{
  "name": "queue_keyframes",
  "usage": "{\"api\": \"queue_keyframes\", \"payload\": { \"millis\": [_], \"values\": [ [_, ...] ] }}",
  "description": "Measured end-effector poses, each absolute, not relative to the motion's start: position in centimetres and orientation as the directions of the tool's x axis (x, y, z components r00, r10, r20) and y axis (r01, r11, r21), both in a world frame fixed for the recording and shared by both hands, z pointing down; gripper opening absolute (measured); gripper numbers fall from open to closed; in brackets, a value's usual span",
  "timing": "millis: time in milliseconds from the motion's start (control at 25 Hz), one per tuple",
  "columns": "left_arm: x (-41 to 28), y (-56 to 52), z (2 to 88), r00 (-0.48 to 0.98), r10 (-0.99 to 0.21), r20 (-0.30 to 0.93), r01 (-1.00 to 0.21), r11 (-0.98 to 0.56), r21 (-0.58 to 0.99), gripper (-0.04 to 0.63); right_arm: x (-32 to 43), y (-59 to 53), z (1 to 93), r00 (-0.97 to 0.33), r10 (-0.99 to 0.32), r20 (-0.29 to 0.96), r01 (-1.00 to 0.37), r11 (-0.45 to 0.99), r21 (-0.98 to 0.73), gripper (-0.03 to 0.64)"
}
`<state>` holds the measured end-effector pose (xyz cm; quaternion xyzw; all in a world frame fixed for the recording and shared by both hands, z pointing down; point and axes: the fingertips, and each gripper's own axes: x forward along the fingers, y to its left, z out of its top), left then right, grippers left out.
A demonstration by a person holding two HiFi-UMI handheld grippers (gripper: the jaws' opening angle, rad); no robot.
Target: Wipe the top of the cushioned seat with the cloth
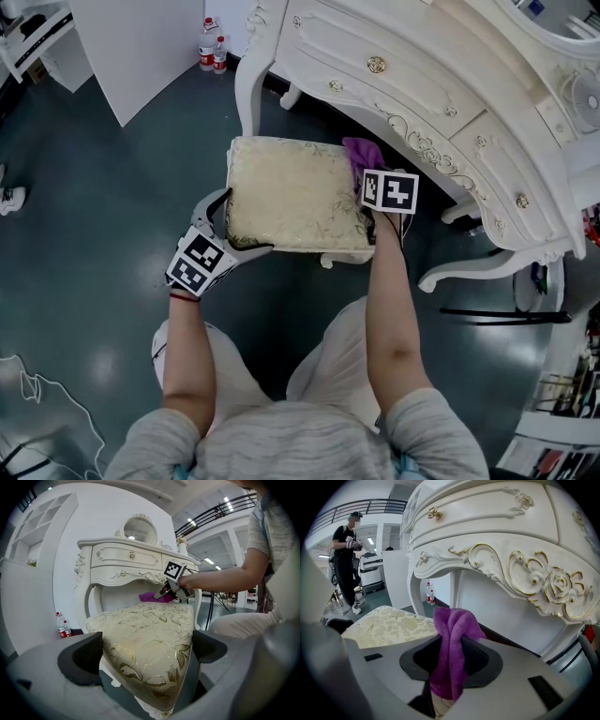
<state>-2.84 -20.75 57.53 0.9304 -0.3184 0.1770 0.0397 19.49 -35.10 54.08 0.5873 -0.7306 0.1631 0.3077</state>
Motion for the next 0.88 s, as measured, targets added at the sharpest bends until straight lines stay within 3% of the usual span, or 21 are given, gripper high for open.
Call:
{"api": "queue_keyframes", "payload": {
  "millis": [880],
  "values": [
    [-2.9, -20.7, 57.3, 0.747, -0.576, 0.33, -0.605, -0.796, -0.019, 0.589, 10.4, -34.7, 54.0, -0.216, -0.74, 0.637, -0.913, 0.384, 0.137, 0.123]
  ]
}}
